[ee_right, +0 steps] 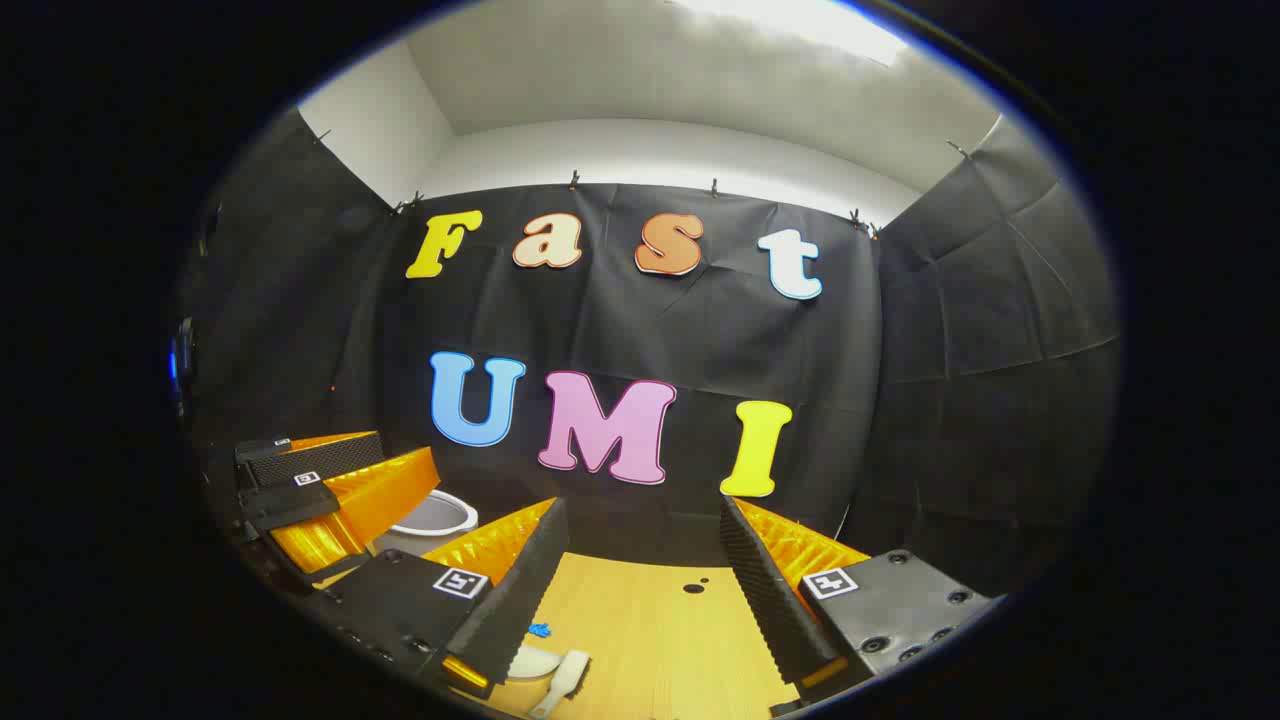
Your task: Pick up the small broom and dustpan from the desktop, sweep the trash into the dustpan with the broom, and then empty the trash into the garbage bin.
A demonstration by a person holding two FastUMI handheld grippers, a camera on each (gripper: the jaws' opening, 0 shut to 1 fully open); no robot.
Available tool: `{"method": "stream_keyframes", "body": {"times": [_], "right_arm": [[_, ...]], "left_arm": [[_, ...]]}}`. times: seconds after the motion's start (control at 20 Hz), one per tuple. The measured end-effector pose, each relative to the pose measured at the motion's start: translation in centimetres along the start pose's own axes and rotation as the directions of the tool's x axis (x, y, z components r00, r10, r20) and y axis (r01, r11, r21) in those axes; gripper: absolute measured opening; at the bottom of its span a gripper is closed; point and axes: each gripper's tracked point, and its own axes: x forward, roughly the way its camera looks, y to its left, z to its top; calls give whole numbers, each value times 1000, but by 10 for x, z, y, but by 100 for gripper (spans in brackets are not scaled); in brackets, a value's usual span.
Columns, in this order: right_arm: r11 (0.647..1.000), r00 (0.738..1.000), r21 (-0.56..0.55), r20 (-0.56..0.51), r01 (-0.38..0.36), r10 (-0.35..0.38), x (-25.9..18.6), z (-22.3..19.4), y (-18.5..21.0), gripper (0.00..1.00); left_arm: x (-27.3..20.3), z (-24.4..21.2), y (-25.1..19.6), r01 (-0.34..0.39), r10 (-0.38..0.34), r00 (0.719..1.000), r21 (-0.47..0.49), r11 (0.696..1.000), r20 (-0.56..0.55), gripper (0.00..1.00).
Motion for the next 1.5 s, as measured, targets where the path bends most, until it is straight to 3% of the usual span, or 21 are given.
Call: {"method": "stream_keyframes", "body": {"times": [0.4,0.6,1.5], "right_arm": [[999,999,24,-1,35,-35,3,1,-14,98],[999,999,13,20,36,-36,5,8,-15,98],[1000,1000,13,-15,-7,7,3,-4,5,98]], "left_arm": [[3,22,-12,31,-35,997,61,998,67,77],[2,21,-18,46,-49,997,48,998,60,77],[-7,0,6,-6,8,999,68,998,-37,77]]}}
